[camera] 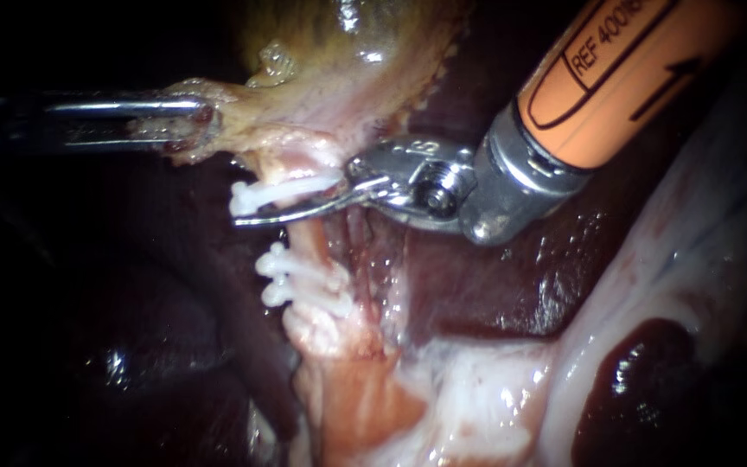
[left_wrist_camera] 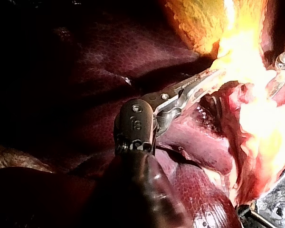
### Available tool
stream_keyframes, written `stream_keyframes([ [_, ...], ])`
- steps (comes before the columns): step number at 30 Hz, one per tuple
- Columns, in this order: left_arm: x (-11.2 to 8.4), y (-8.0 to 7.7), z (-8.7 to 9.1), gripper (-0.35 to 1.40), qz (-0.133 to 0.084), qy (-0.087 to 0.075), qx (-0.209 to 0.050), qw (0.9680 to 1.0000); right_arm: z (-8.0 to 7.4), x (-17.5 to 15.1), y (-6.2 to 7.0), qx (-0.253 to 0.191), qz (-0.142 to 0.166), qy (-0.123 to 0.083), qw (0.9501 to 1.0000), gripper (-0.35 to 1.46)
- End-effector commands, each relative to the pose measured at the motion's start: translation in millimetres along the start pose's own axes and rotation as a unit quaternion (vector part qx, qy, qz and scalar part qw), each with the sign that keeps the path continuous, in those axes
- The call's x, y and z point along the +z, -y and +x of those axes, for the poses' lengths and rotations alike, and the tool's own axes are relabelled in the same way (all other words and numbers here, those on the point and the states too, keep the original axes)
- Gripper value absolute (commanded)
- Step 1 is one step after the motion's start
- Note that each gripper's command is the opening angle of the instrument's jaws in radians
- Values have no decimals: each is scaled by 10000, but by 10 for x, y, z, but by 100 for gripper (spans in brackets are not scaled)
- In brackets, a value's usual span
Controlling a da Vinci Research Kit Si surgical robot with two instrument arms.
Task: Go to the cutting position left tube
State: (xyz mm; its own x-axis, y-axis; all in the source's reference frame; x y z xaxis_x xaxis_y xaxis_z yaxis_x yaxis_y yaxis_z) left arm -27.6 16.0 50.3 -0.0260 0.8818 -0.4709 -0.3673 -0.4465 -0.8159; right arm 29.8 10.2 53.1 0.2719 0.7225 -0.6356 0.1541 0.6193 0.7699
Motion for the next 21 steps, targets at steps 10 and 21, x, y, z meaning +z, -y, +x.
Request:
stream_keyframes([
  [10,0,0,0,-35,0,0,0,10000,-26,6,-9,-103,53,100,9999,143],
  [21,-1,0,0,-35,-1,0,0,10000,-63,20,-12,-24,63,477,9988,143],
])
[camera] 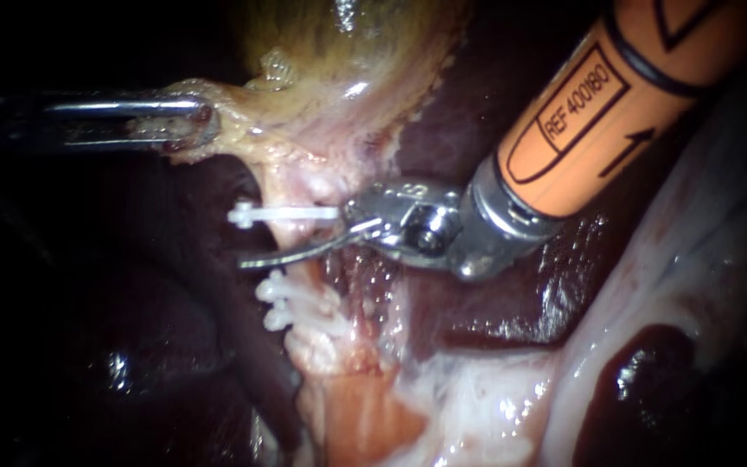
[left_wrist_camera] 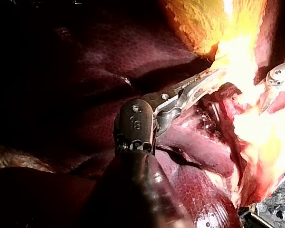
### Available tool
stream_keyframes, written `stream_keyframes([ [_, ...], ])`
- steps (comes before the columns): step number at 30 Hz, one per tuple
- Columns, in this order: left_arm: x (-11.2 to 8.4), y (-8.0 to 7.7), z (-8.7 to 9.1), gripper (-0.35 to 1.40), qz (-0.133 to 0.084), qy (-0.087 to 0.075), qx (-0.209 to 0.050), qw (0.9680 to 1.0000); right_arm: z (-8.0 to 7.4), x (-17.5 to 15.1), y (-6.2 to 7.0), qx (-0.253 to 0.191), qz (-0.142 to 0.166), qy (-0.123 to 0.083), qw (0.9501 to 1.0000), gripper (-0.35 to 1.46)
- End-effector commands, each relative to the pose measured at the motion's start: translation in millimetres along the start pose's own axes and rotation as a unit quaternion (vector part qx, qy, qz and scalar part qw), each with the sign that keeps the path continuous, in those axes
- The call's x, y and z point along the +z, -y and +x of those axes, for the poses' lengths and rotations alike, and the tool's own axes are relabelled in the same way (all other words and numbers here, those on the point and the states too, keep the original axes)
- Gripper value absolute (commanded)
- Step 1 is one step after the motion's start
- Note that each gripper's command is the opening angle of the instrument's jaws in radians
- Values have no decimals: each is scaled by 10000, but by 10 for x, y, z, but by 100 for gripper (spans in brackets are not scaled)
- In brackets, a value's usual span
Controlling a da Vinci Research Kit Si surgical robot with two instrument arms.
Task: Go to the cutting position left tube
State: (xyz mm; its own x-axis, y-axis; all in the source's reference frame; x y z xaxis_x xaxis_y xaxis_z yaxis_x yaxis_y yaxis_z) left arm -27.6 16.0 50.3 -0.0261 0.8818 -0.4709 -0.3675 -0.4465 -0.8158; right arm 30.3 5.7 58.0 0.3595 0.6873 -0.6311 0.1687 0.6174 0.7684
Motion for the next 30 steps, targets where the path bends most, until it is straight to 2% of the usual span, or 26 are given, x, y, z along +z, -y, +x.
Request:
stream_keyframes([
  [1,0,0,0,-35,-1,0,0,10000,-4,1,0,-13,-22,52,10000,143],
  [10,0,-1,0,-35,-1,-1,0,10000,-16,12,-2,55,-59,206,9998,141],
  [15,0,-1,0,-35,0,-1,0,10000,-16,18,-3,81,-63,225,9997,141],
  [22,0,-1,0,-35,2,-2,0,10000,-8,25,-4,97,9,-8,10000,141],
  [30,0,-1,0,-35,4,-3,-1,10000,11,32,11,353,295,-342,9984,141],
])
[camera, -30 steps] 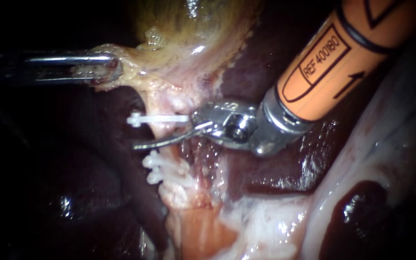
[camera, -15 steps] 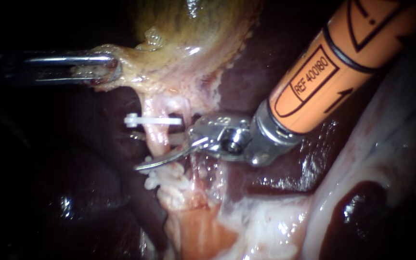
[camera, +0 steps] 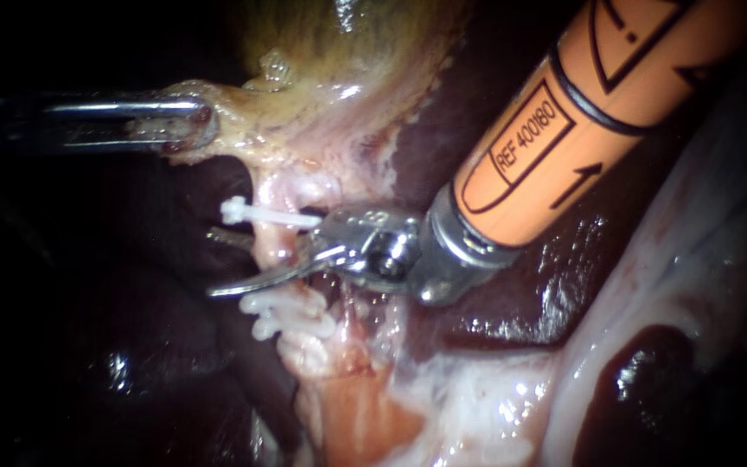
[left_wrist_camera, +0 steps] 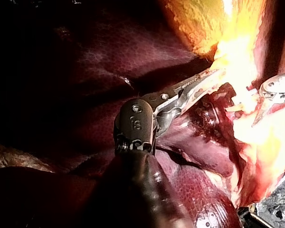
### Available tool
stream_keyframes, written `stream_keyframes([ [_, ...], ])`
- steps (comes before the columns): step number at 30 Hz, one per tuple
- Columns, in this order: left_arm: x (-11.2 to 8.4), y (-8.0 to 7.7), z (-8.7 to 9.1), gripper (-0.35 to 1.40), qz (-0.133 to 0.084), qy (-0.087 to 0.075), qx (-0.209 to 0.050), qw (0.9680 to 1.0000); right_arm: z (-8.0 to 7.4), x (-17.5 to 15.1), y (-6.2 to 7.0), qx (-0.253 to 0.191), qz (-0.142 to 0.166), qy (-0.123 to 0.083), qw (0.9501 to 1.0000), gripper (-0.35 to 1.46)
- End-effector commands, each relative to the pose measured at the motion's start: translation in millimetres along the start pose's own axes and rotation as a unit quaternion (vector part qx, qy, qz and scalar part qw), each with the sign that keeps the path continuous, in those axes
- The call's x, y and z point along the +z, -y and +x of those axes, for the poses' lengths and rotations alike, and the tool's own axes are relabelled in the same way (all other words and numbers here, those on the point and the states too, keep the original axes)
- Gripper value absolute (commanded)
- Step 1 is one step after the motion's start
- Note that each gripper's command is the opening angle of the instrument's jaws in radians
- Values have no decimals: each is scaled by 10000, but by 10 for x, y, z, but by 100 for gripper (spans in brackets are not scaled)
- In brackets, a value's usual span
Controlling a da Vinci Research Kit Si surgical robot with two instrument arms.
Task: Go to the cutting position left tube
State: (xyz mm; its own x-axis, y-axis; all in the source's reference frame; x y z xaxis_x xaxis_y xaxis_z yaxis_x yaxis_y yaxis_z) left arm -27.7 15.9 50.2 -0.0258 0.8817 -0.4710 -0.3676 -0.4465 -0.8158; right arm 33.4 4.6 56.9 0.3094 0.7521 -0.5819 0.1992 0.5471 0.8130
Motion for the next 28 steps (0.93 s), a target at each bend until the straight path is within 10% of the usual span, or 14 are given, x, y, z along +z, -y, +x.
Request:
stream_keyframes([
  [1,0,0,0,-35,4,-1,-1,10000,2,1,3,44,58,-48,10000,141],
  [11,0,0,0,-35,4,-1,-1,10000,26,2,28,227,565,-233,9979,141],
  [28,1,0,0,-35,5,-2,-1,10000,25,1,26,245,580,-240,9977,140],
])
